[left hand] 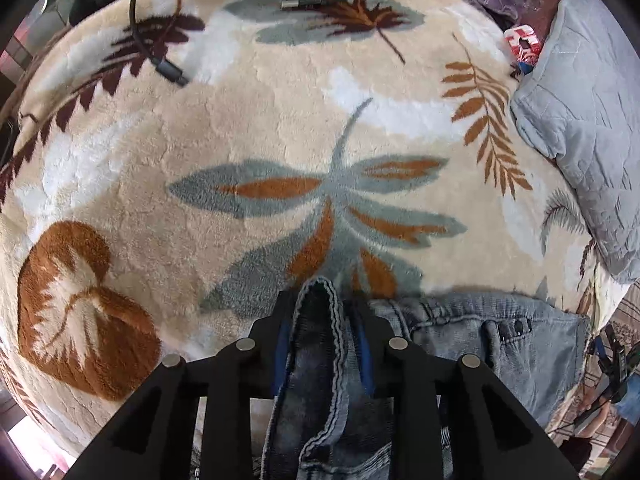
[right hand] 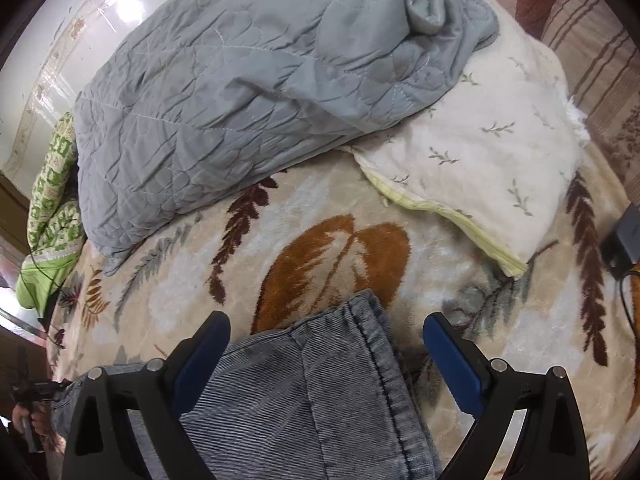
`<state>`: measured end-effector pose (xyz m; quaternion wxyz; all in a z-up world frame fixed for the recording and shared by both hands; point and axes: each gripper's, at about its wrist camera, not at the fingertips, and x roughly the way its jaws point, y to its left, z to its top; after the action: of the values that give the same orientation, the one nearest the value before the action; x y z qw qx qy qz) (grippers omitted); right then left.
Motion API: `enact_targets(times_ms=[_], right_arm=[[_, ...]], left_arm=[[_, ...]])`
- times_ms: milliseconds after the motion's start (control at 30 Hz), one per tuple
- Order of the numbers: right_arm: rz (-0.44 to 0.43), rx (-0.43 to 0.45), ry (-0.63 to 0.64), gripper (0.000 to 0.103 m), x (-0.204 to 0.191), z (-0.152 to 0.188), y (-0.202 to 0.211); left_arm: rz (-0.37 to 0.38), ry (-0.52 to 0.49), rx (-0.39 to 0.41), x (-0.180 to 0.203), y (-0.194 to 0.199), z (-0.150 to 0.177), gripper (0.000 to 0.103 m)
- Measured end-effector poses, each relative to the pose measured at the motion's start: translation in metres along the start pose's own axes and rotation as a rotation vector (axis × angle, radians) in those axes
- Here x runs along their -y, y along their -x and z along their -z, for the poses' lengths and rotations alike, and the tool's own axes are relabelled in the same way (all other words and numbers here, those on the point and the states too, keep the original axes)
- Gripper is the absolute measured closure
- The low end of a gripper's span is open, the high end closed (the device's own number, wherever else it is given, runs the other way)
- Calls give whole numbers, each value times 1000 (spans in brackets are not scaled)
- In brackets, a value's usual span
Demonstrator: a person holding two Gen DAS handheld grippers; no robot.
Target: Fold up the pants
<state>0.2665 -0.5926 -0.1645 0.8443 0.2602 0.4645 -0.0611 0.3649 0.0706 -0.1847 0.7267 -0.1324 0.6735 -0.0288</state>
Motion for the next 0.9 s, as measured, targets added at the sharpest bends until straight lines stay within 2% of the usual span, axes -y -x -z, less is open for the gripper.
enact_targets(times_ms=[33, 100, 167, 267, 433, 467, 500, 567, 600, 633, 733, 900], right_arm=[[-1, -4, 3, 4, 0, 0, -2], [0, -18, 2, 4, 0, -2, -6], [2, -33, 6, 4, -1, -3, -12], [68, -51, 38, 4, -2, -6, -27], [56, -80, 13, 5, 4, -8, -51], [51, -101, 23, 16, 1, -6, -58], [64, -135, 39, 33, -2, -4, -65], [119, -133, 91, 39, -10, -1, -66], [104, -143, 103, 59, -14, 0, -63], [69, -158, 97, 68, -16, 1, -60], [86, -130, 131, 72, -26, 3, -41], [50, -37, 144, 73, -37, 4, 6]], left_arm=[[-1, -2, 15, 7, -3, -4, 83], [7, -25, 39, 15, -1, -4, 87], [1, -34, 62, 20, 2, -3, 89], [8, -40, 87, 27, 8, -3, 90], [39, -40, 133, 22, 30, -2, 90], [43, -44, 138, 22, 33, -2, 90], [42, -49, 141, 22, 36, -2, 90], [41, -59, 124, 23, 37, -1, 90], [56, -66, 105, 21, 35, 0, 90], [77, -65, 80, 20, 32, 1, 90], [75, -15, 70, 12, 31, 7, 89], [124, 16, 41, 0, 36, 7, 85]])
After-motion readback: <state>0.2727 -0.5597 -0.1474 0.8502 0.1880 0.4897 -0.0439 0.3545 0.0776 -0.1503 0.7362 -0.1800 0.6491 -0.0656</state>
